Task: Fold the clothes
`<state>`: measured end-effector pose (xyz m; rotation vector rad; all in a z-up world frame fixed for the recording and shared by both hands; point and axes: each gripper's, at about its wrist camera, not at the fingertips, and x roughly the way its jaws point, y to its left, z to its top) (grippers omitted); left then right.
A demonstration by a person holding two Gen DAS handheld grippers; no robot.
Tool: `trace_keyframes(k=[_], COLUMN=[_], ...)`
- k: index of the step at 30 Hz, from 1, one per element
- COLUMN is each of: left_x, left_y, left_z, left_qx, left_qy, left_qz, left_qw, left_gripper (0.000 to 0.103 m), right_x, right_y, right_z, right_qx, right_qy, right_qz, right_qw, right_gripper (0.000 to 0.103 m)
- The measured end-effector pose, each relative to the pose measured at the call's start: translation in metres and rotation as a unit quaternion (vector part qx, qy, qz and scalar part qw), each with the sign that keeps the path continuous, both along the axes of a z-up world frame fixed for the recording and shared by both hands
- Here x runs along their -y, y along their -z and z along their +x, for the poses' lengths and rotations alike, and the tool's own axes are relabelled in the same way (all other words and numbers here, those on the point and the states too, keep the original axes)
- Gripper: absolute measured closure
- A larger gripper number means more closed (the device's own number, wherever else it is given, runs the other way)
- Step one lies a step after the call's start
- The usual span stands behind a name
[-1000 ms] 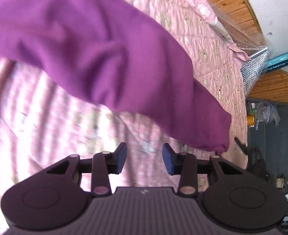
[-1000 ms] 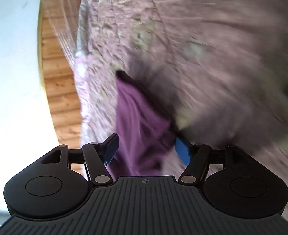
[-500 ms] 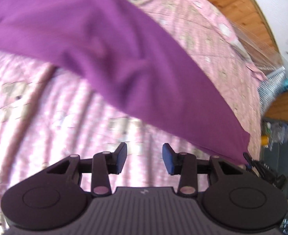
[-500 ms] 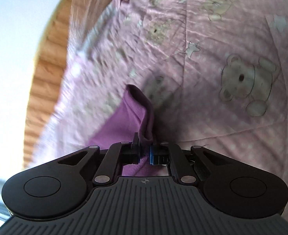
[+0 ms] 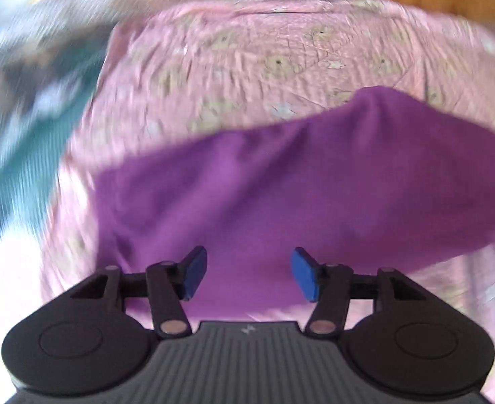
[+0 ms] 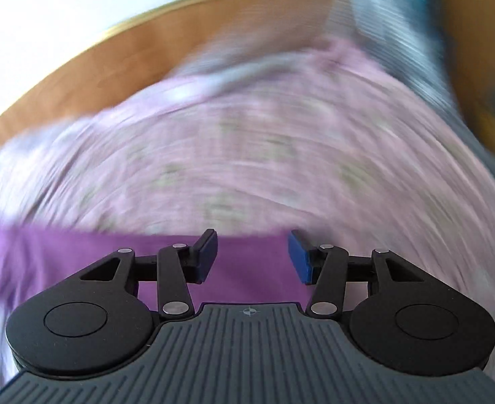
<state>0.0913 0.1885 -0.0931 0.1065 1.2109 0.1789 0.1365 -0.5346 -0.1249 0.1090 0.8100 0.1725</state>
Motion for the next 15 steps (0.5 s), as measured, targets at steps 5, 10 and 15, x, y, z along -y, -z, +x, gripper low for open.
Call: trace_keyframes(k=[5, 10, 15], left_x=[-0.059, -0.086, -0.093], left_y=[0.018, 0.058, 0.086], left_z=[0.059, 0.091, 0.11], left_qx=[-0.03, -0.075, -0.113], left_qy=[0.186, 0.278, 0.317], left_qz=[0.021, -0.046, -0.086], left_qw=[0.9819, 0.9565, 0.9377], left_gripper=[0.035, 0.035, 0.029], right_x=[-0.086, -0.131, -0.134], right_y=[-0.003, 0.027, 0.047], right_z=[0.056, 0.109, 0.145], right_qx=[-0.064, -0.15, -0.226], right_qy=[-0.218, -0.313, -0.386], right_qz=[-0.057, -0.129, -0.132], right_qw=[0.972, 0.929, 0.885], right_gripper=[0.028, 0.032, 0.034])
